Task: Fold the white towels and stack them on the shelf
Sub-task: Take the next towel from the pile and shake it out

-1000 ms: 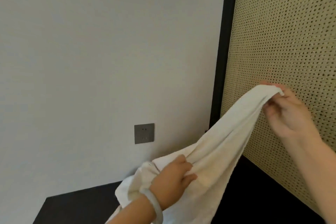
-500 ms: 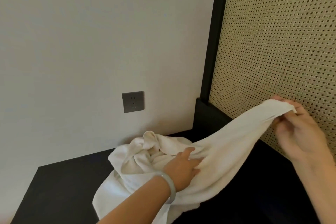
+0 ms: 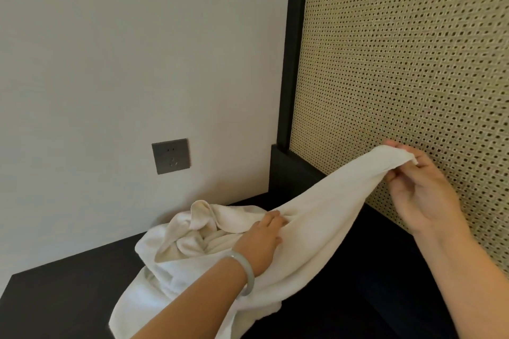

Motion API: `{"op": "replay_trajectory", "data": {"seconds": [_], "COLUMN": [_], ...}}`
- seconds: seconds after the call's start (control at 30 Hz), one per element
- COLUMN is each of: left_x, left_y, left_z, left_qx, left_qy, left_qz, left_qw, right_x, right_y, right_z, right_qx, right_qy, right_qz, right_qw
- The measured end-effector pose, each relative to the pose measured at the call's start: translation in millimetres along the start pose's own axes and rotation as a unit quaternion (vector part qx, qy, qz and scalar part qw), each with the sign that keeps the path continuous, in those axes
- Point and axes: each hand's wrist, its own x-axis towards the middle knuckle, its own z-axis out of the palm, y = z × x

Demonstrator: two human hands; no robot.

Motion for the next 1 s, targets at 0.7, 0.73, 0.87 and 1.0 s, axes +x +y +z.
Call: {"op": "replay_trajectory", "data": {"seconds": [0.7,0.73,0.87,1.0], "left_x": [14,13,6,5], "left_y": [1,0,1,1], "left_z": [-8,-9,-9,-3], "left_qx": [0.026,0.031,0.024,0.041], "left_qy": [0.007,0.005,0.026,0.011], "left_qz": [0.091,0.095,0.096,0.094], "left_qw": [0.996,0.995,0.995,0.995], "right_x": [5,5,5,5], "right_y": [2,2,2,2], "right_z": [13,15,16,16], "right_qx": [0.003,0.003,0.003,-0.001], "right_qy": [-0.024,-0.023,-0.029,-0.026], "right_qz": [0.002,0.002,0.003,0.002], "right_qw": [1.0,1.0,1.0,1.0]}}
